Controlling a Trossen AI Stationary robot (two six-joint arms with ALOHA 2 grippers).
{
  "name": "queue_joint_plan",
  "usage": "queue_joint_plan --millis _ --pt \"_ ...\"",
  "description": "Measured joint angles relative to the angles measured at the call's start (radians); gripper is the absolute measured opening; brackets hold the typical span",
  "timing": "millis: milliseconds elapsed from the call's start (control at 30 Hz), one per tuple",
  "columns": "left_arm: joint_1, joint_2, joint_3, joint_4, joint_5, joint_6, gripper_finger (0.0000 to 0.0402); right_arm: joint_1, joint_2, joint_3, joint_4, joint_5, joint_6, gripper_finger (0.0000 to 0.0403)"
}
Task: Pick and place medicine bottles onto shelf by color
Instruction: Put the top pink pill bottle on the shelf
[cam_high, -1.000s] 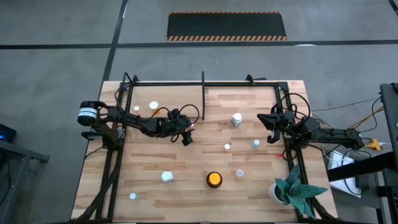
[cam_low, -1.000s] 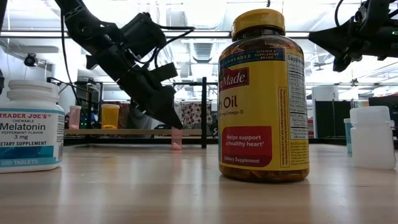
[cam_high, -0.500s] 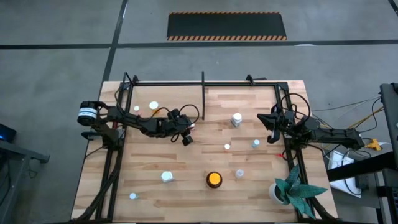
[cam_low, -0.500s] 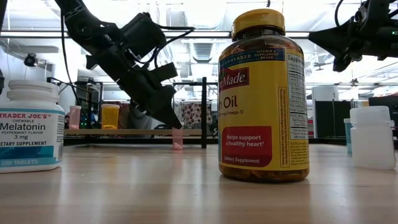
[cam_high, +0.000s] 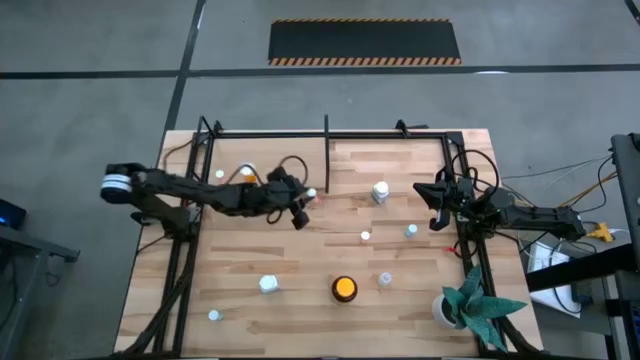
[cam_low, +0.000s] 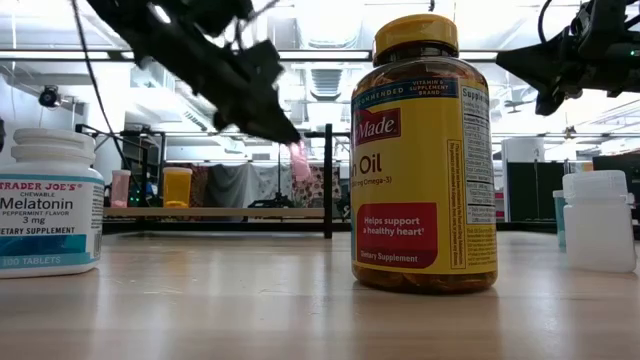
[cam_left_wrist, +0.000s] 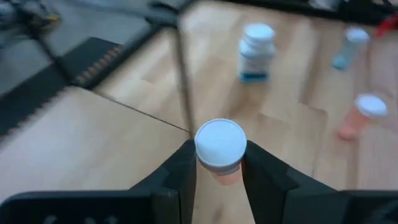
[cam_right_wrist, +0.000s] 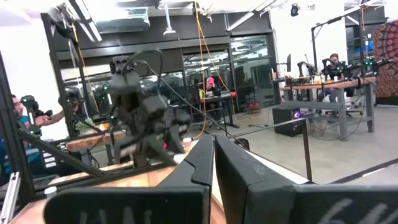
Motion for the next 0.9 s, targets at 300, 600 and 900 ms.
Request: queue_joint_plan --millis 300,600,900 --pt "0.139 -0.236 0.000 -0.172 -0.074 0.001 0.0091 0.000 0.000 0.000 0.000 0.000 0.000 0.0009" --pt "0.310 -0.209 0.001 -0.222 -0.073 -0.004 0.0091 0.000 0.000 0.000 0.000 0.000 -0.001 0.0009" --pt "0.393 0.033 0.120 -0.128 -0.043 0.042 0.0091 0.000 0.000 0.000 0.000 0.008 -0.026 0.0009"
